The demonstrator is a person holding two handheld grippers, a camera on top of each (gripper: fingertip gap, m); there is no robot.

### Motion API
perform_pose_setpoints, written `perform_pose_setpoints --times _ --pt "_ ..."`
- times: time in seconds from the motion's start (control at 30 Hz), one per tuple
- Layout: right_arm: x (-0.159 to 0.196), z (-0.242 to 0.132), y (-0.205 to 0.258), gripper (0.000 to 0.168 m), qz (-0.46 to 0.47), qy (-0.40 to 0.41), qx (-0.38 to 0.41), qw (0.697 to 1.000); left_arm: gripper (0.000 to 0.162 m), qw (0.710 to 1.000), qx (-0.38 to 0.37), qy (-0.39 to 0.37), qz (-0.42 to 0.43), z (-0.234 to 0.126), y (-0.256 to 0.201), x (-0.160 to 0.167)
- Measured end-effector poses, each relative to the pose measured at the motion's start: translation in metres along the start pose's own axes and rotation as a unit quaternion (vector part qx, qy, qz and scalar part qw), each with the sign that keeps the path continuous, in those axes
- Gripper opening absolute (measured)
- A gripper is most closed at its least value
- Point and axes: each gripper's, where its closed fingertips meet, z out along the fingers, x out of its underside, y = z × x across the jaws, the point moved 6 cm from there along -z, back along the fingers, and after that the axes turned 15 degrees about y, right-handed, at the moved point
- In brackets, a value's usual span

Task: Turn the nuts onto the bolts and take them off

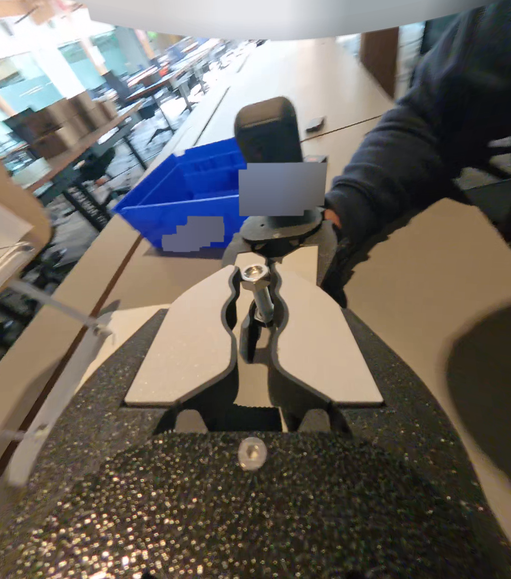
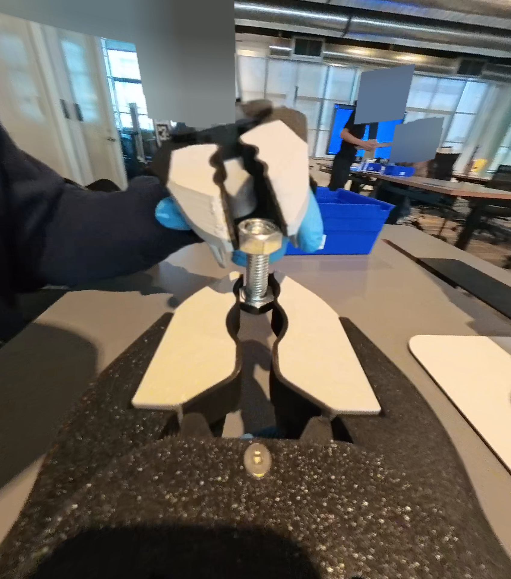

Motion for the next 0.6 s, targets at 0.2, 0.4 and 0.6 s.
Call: perform_pose_setpoints --times 0.2,0.4,0.6 --pt "-0.002 -0.004 -0.006 0.014 0.030 -0.018 -0.001 0.999 0.038 0.983 0.069 -0.114 -0.128 -0.010 0.018 0.009" --pt "0.001 -0.001 -0.012 0.014 0.031 0.000 0.045 0.998 0.040 0.987 -0.028 -0.065 -0.143 -0.005 0.015 0.016" --pt "0.001 0.000 -0.014 0.014 0.040 0.003 0.043 0.998 0.038 0.992 -0.065 -0.006 -0.109 0.010 0.008 0.020"
